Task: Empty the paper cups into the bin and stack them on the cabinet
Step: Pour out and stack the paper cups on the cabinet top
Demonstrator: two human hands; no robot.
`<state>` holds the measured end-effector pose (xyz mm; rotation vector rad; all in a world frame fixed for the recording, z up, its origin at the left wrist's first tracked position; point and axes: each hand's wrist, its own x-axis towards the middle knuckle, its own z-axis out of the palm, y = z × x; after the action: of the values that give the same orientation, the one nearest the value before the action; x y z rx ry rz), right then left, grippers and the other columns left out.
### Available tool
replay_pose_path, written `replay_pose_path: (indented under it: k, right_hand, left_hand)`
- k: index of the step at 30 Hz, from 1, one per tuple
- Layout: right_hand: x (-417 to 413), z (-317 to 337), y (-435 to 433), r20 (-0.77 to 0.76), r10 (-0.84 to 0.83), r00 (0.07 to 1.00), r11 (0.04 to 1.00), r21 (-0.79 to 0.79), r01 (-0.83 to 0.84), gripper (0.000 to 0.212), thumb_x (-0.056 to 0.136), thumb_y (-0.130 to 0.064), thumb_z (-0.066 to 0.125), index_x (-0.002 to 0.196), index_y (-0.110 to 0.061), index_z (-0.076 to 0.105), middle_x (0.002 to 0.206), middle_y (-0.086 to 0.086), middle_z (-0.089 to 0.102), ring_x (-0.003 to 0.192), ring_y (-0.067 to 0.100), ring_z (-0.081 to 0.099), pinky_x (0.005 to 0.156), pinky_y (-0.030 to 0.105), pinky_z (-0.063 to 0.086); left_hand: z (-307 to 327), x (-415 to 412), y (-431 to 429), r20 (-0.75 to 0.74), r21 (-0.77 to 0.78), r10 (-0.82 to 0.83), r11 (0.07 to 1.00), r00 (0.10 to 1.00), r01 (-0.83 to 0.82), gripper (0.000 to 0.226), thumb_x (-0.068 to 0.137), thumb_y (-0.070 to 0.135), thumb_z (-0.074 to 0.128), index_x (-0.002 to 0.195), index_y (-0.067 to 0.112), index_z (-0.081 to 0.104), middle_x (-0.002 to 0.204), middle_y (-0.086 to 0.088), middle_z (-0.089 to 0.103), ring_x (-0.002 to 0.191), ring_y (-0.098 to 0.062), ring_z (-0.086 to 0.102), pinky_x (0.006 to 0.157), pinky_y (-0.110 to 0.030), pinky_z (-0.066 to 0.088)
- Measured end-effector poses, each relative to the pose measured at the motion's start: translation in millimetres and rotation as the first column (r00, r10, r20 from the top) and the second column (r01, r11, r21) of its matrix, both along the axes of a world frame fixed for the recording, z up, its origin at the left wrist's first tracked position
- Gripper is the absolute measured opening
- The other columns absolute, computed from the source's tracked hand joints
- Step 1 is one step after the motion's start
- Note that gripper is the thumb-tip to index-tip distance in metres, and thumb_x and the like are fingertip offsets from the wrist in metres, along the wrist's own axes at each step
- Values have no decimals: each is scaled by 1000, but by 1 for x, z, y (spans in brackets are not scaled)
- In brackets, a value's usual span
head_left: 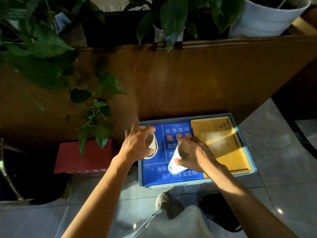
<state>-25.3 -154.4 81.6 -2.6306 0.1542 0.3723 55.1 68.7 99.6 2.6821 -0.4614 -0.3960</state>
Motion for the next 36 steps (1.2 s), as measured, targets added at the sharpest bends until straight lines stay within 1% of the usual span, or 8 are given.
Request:
replay_pose_path:
  k: [3, 7, 13, 17, 22, 27, 34, 36]
  right_hand:
    - [-3, -9, 2, 20, -9, 1000, 1000, -2, 9, 67, 55, -59, 70, 114, -46, 39, 97, -7, 53, 76, 15, 55, 53, 17, 40]
    - [-8, -22, 9, -9, -22, 1000, 1000, -11, 22, 83, 61, -61, 73, 132, -41, 34, 122, -1, 58, 107, 26, 57, 78, 34, 48]
    - [-14, -22, 10, 68, 16, 998, 997, -75, -10, 69, 62, -61, 75, 116, -40, 38, 111, 2, 61, 88, 24, 61, 59, 26, 45]
    - [-22, -32, 9, 19, 14, 1000, 998, -69, -13, 68, 68, -54, 78, 119, -39, 36, 116, 4, 59, 92, 25, 62, 68, 32, 54]
    - [-24, -41, 19, -238, -2, 971, 994, -110, -25, 97, 67, -65, 66, 145, -43, 14, 158, 6, 16, 133, 35, 37, 100, 46, 41]
    - [-33, -41, 33, -10, 59, 998, 984, -166, -60, 82, 65, -55, 72, 131, -31, 29, 133, 10, 41, 109, 37, 53, 80, 42, 53]
    - [-16, -38, 18, -152, 239, 959, 929, -250, -271, 128, 59, -40, 80, 147, -40, -13, 159, 12, -7, 144, 42, -1, 114, 56, 7]
    - [-13, -40, 5, -187, 257, 948, 959, -68, -274, 120, 62, -34, 81, 145, -50, -4, 159, 6, 7, 144, 39, 10, 111, 56, 21]
  left_hand:
    - [-8, -4, -3, -40, 11, -4, 1000, 999, 4, 83, 60, 30, 83, 132, 37, 43, 130, -5, 44, 126, -26, 38, 107, -43, 30]
    - [-28, -28, -8, -38, 62, -69, 995, 997, 72, 82, 59, 31, 82, 132, 36, 43, 130, -4, 49, 128, -24, 37, 102, -43, 36]
    - [-44, -50, -7, -29, 57, -29, 998, 999, 30, 90, 52, 34, 88, 132, 37, 46, 130, -7, 42, 119, -30, 46, 102, -44, 41]
    - [-51, -62, -15, -59, 117, -42, 992, 997, 49, 90, 55, 35, 87, 133, 42, 42, 135, -3, 34, 116, -33, 45, 99, -44, 47]
    - [-49, -66, -18, -85, 158, 16, 987, 996, -2, 93, 59, 39, 86, 136, 46, 34, 139, -3, 32, 118, -35, 43, 88, -46, 56]
    - [-46, -63, -16, -94, 220, -29, 974, 995, 49, 100, 60, 48, 83, 141, 48, 23, 140, -3, 32, 121, -34, 45, 82, -47, 56]
    - [-35, -57, -18, -66, 308, -180, 932, 981, 192, 121, 53, 40, 88, 145, 48, 11, 157, -8, 6, 141, -37, 14, 96, -58, 47]
    - [-35, -56, -17, -78, 291, -227, 926, 971, 240, 109, 59, 26, 86, 142, 48, 19, 155, -5, 11, 141, -35, 20, 98, -55, 47]
